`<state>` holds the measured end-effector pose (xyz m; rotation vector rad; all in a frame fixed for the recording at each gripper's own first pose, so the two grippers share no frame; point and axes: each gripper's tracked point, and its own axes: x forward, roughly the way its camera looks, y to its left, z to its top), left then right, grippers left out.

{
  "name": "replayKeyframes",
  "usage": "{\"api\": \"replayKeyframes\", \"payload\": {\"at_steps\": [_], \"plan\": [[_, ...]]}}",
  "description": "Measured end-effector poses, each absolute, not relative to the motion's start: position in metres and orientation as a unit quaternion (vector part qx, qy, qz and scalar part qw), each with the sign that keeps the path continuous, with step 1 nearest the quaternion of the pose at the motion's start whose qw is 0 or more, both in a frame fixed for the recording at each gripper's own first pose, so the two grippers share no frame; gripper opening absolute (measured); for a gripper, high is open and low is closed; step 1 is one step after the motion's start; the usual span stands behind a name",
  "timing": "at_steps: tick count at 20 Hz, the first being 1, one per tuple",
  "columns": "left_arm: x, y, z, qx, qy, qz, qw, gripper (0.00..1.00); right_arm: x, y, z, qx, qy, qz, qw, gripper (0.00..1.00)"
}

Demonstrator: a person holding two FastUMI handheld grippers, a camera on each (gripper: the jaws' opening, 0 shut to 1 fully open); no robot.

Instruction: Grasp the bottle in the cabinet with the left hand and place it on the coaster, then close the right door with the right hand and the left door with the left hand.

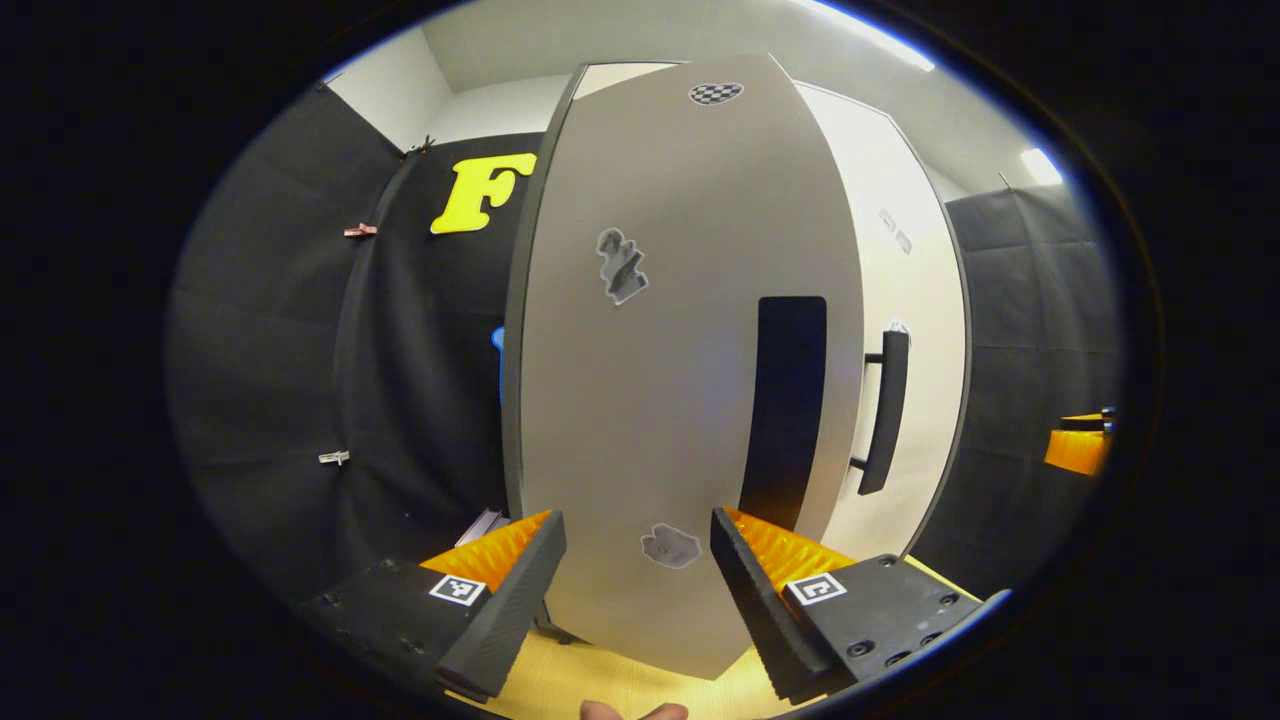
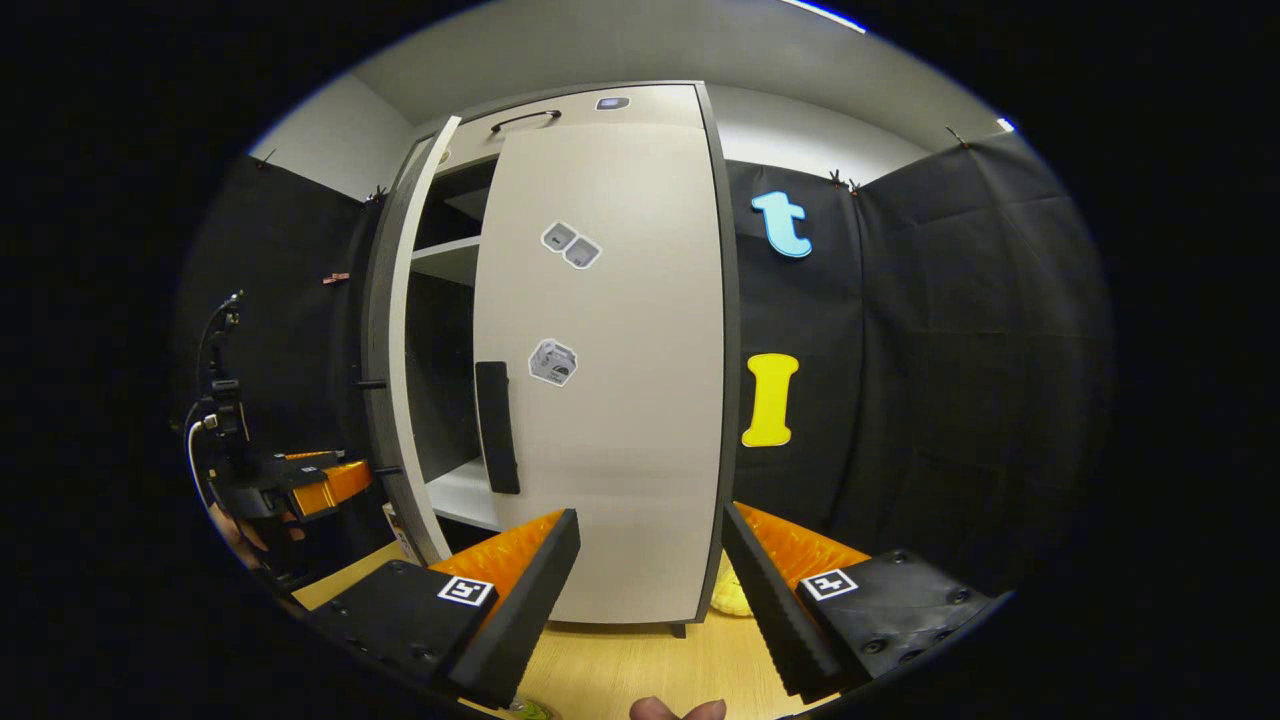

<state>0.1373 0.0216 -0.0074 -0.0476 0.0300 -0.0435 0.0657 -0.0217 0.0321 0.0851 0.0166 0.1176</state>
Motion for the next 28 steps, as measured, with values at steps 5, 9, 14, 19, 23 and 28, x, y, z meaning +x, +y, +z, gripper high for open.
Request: {"api": "replayKeyframes", "payload": {"at_steps": [5, 9, 14, 19, 23, 28], "plan": [[0.147, 0.014, -0.011, -0.014, 0.013, -0.013, 1.0, 0.94, 0.068, -0.029, 0.033, 0.036, 0.007, 0.056, 0.998, 0.95], [0.143, 0.014, -0.009, -0.008, 0.015, -0.016, 1.0, 0.94, 0.068, -0.031, 0.034, 0.033, 0.006, 0.054, 0.998, 0.96], [0.128, 0.015, 0.004, 0.016, 0.006, -0.025, 1.0, 0.94, 0.066, -0.025, 0.04, 0.039, 0.003, 0.054, 0.998, 0.96], [0.097, 0.021, 0.014, 0.006, 0.003, -0.026, 1.0, 0.92, 0.057, -0.008, 0.048, 0.029, -0.007, 0.06, 0.998, 0.96], [0.073, 0.028, 0.02, 0.002, 0.001, -0.03, 1.0, 0.94, 0.047, 0.003, 0.051, 0.029, -0.01, 0.064, 0.997, 0.96], [0.047, 0.04, 0.025, 0.018, -0.005, -0.034, 0.999, 0.94, 0.036, 0.012, 0.056, 0.029, -0.015, 0.063, 0.997, 0.96]]}}
